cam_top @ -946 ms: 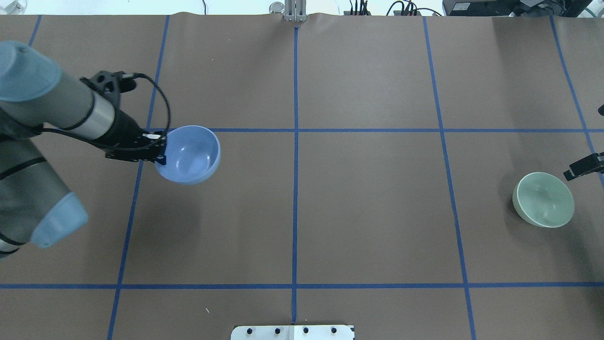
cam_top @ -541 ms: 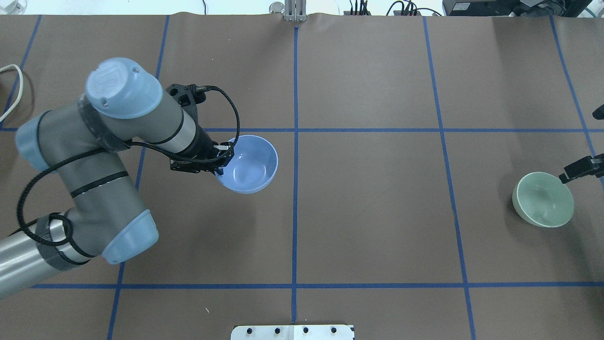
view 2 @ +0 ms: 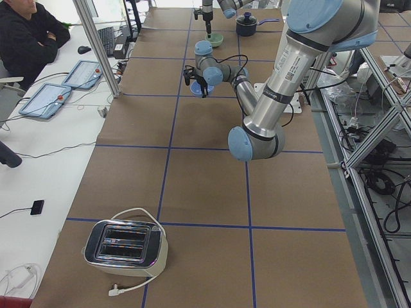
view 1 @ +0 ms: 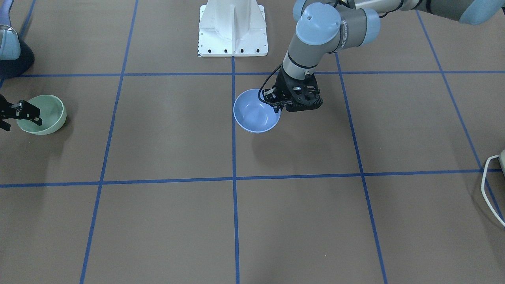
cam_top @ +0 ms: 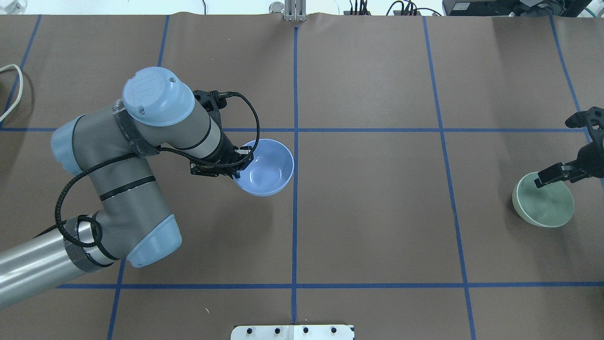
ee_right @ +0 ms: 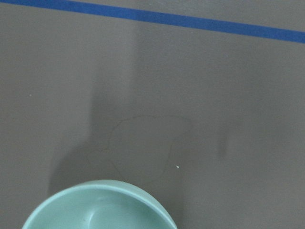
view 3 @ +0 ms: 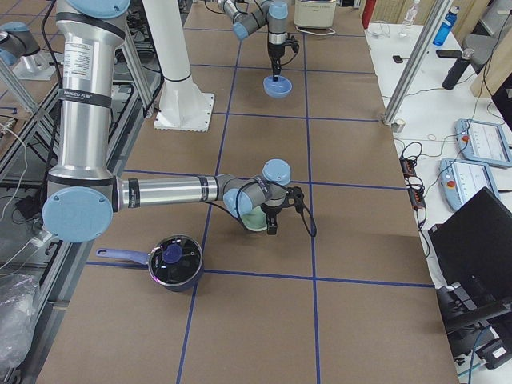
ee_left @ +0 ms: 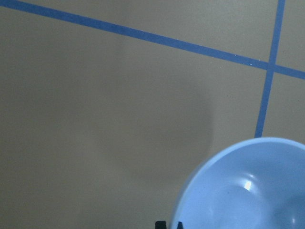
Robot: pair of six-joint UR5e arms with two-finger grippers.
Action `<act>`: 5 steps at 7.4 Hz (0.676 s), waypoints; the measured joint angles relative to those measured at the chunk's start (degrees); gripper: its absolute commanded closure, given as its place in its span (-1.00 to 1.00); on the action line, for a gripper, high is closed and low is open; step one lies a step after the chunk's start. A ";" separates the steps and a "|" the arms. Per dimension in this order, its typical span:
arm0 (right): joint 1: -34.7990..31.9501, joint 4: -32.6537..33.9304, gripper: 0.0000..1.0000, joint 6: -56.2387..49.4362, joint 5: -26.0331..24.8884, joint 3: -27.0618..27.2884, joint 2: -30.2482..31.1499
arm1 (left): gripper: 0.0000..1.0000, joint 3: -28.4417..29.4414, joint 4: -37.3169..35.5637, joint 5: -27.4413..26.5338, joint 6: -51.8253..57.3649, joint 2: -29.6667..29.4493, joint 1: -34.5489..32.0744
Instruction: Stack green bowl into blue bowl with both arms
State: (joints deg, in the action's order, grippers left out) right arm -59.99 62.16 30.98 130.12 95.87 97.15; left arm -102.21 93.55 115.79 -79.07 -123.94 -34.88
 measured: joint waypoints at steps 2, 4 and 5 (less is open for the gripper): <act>0.19 -3.15 -0.86 0.38 0.18 -0.14 1.58 | 1.00 0.06 -0.03 -0.14 -0.03 0.01 0.09; 0.22 -4.08 -0.27 0.24 0.04 -0.37 2.30 | 1.00 0.30 -0.03 -0.86 -0.03 0.00 0.64; 0.22 -4.18 -0.02 0.31 -0.15 -0.42 2.49 | 1.00 0.43 -0.02 -1.27 -0.03 -0.03 0.85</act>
State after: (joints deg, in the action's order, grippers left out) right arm -59.77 57.98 31.29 129.97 95.45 99.63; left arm -101.78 93.53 114.52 -79.10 -123.97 -34.03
